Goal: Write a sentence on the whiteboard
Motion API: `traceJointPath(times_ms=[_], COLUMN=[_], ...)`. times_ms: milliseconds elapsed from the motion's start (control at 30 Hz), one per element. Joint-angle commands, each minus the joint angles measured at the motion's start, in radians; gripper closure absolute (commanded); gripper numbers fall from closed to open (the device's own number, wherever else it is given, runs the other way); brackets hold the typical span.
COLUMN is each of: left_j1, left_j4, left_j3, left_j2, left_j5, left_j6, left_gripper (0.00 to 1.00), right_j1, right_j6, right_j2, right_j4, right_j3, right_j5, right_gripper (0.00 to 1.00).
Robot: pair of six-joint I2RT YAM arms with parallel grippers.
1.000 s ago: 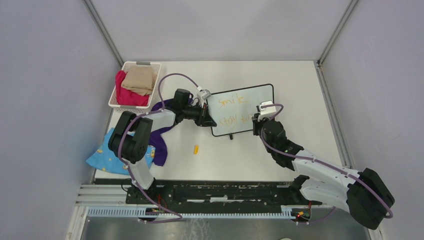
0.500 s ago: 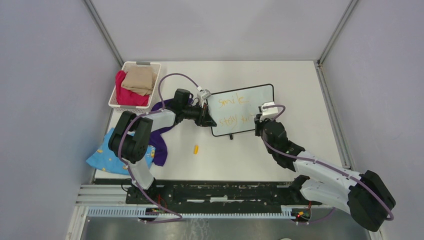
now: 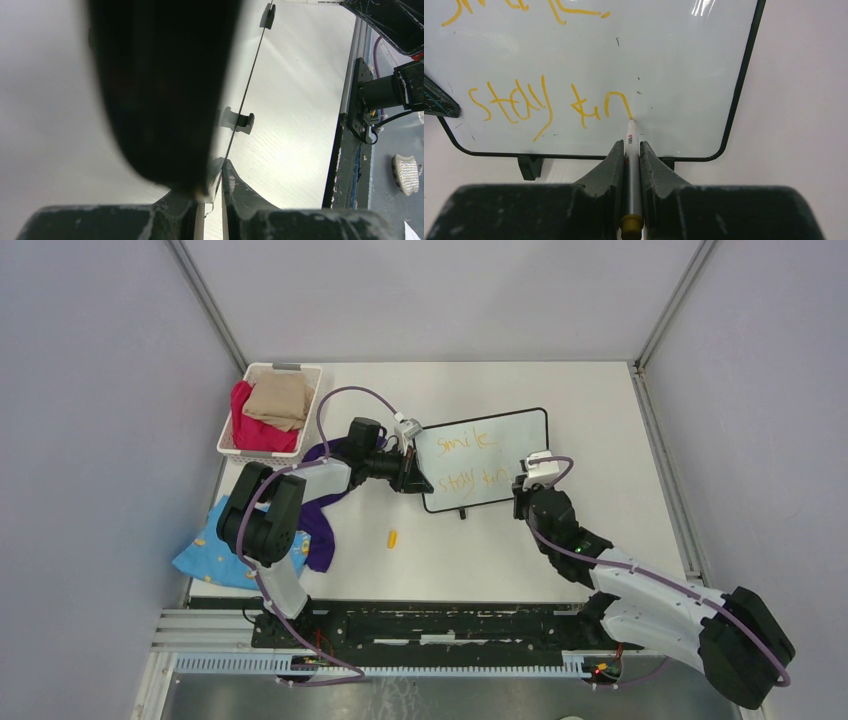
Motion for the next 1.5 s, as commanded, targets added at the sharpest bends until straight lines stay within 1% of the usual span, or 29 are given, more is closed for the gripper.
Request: traceJointPath(times_ms=[0,200,367,700,1467], left_j1=[-0.047,-0.046,-0.048,-0.047,-0.05], left_j4=[-0.155,-0.155,-0.155,-0.155,-0.158], left_j3=[-0.029,-0.029,-0.029,-0.029,-0.026], left_j2=[0.07,0.072,0.07,0.068,0.074], left_j5=[-0.149,-0.15,-0.149,-0.15,-0.152], left_j6=[0.088,0.088,0.088,0.089,0.089], left_gripper=[0.98,0.98,0.98,0.98,0.98], right_j1=[-0.01,-0.01,-0.024,-0.069,-0.099], right_j6=[0.012,0.005,-0.021,-0.031,0.011], right_j2=[-0.019,-0.059,-0.069,0.0,0.028], right_j4=[-0.011,-0.026,-0.029,-0.002,0.005], right_j3=[-0.007,0.033,0.102,0.193,0.116], right_j5=[0.013,0.028,0.052,0.019,-0.01], right_gripper=[1.0,1.0,1.0,1.0,1.0])
